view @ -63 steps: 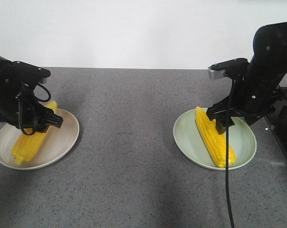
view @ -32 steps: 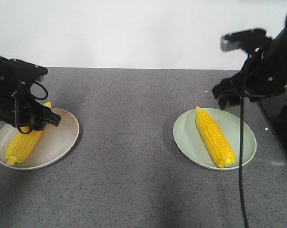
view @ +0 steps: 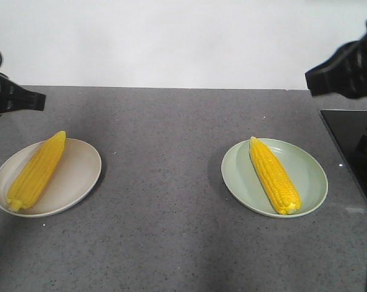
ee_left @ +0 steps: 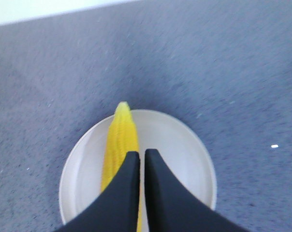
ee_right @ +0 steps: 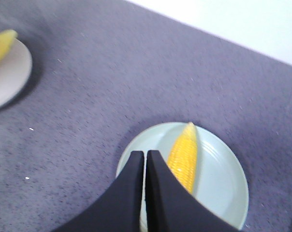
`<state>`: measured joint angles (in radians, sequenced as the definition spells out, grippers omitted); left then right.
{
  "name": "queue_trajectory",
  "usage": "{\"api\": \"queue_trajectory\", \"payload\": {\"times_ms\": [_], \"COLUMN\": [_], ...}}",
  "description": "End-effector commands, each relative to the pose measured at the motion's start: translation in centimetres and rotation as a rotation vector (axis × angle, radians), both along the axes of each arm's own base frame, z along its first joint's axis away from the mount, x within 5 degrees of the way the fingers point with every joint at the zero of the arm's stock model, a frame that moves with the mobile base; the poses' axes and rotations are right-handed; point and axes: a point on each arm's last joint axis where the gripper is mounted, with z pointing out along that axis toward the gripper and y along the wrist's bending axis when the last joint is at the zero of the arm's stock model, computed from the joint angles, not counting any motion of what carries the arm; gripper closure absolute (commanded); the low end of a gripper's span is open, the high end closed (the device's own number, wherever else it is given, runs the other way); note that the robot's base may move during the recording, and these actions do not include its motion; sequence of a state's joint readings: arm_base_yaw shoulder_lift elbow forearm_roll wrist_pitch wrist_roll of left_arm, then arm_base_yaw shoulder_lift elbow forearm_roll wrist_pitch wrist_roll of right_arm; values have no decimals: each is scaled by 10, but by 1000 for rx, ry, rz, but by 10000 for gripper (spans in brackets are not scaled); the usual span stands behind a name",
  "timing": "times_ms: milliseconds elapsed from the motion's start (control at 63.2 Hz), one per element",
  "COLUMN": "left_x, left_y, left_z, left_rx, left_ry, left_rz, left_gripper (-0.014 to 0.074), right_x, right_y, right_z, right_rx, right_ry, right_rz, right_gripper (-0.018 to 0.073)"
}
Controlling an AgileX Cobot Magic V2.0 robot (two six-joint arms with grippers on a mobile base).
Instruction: Distribute corn equally
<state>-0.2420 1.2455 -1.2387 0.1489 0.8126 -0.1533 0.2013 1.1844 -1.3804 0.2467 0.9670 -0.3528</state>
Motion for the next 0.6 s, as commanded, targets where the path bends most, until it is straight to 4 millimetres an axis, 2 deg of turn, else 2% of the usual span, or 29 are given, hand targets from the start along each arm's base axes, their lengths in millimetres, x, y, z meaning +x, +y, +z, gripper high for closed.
{"api": "queue_trajectory", "payload": {"times_ms": [0,95,206,253,364,459,586], "left_x": [-24,-50,-83,-97,-122,-136,-146], "left_y": [1,3,8,11,17,21,24], "left_z": [17,2,-28,-43,-74,-90,-95], "left_rx": [-70,-108,-153,-177,-199,-203,-208], "left_ry": [-161,-206,-269,-287,-334,-368,-394], "left_rz": [-48,-82,-102,-98,-90,-89,-90], "left_gripper": [605,604,604,604,604,604,604], "right_x": [-30,-61,-91,-101,-118,-128,-135], "right_y": [-4,-10,-19,-22,-28,-31,-32], "right_z": [5,-26,-66,-91,-133,-156,-167], "right_rx": [56,50,55,52,48,48,52], "right_ry": [-167,-193,-237,-225,-225,-225,-238], "right_rz": [17,26,-4,-19,-46,-58,-66], "right_gripper": [566,564,564,564,564,564,564]}}
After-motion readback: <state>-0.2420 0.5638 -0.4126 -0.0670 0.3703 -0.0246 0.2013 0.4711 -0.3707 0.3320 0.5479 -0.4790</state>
